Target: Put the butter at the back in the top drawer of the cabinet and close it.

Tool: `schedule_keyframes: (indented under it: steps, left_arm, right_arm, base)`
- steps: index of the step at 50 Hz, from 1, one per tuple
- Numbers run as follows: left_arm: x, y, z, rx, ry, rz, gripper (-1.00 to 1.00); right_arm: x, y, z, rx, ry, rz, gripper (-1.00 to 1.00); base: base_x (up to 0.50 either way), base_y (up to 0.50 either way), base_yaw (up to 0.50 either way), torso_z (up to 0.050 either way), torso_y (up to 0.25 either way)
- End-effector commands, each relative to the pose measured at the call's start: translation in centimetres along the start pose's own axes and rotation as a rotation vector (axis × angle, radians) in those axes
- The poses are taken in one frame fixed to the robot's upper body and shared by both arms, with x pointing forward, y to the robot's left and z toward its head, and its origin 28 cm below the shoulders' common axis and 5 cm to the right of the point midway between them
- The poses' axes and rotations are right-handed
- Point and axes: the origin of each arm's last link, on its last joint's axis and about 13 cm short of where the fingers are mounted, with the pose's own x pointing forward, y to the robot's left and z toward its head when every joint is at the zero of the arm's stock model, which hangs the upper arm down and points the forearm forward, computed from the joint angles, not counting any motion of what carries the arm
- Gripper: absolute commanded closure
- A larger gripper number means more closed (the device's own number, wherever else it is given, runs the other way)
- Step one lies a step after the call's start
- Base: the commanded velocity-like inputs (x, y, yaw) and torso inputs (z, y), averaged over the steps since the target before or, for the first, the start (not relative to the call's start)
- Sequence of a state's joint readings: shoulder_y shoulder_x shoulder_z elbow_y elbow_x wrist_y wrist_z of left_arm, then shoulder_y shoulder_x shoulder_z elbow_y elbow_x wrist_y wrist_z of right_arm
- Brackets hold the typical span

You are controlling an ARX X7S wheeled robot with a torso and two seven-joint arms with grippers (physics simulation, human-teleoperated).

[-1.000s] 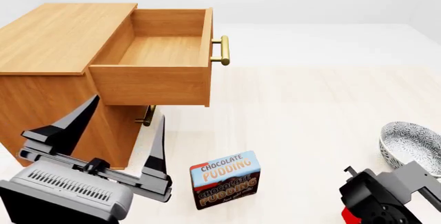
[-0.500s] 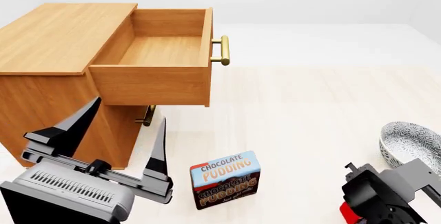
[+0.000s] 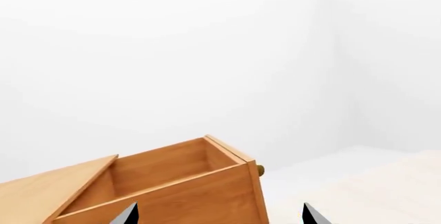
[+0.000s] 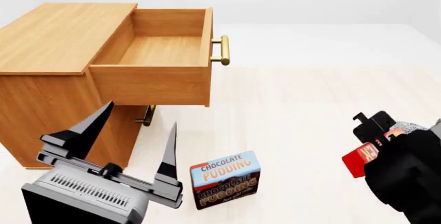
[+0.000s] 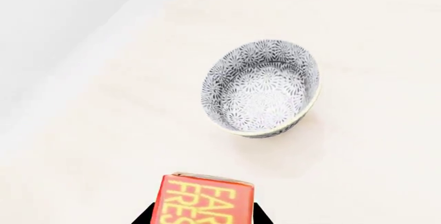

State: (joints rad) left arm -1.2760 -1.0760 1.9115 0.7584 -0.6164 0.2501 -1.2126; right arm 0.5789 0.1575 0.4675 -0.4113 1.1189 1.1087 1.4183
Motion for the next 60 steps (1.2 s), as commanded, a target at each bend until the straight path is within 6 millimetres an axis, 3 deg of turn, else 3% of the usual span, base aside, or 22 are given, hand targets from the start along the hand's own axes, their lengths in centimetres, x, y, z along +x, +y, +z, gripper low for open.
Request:
schedule_keyframes:
  steps: [1, 8, 15, 33, 44, 60]
  left_arm:
    - [0.0, -0.7, -0.1, -0.001, -0.001, -0.021, -1.0]
    - [0.0, -1.3, 0.4, -0.004, -0.014, -0.038, -1.0]
    - [0.1, -2.4, 0.7, 0.011, -0.029, -0.081, -1.0]
    - [1.0, -6.2, 0.2, 0.122, -0.077, -0.182, -1.0]
    - [2.1, -7.9, -0.3, 0.25, -0.107, -0.213, -1.0]
    - [4.1, -8.3, -0.5, 0.312, -0.111, -0.209, -1.0]
  right_arm:
    - [-5.0, 0.2, 2.4, 0.052, -0.176, 0.334, 1.0]
    - [-6.2, 0.9, 3.4, 0.088, -0.233, 0.56, 1.0]
    - [-6.4, 1.9, 4.2, 0.076, -0.247, 0.624, 1.0]
    - [-9.6, 3.6, 5.7, 0.071, -0.247, 0.782, 1.0]
    - [-11.0, 3.6, 5.0, 0.041, -0.229, 0.841, 1.0]
    - [-12.6, 2.6, 2.8, -0.044, -0.152, 0.915, 1.0]
  base:
    - [0.0, 0.0, 0.0, 0.0, 0.0]
    - [0.0, 0.0, 0.0, 0.0, 0.001]
    - [0.0, 0.0, 0.0, 0.0, 0.0]
    - [0.0, 0.0, 0.0, 0.001, 0.001]
    - [0.0, 0.0, 0.0, 0.0, 0.001]
    - [0.0, 0.0, 0.0, 0.001, 0.001]
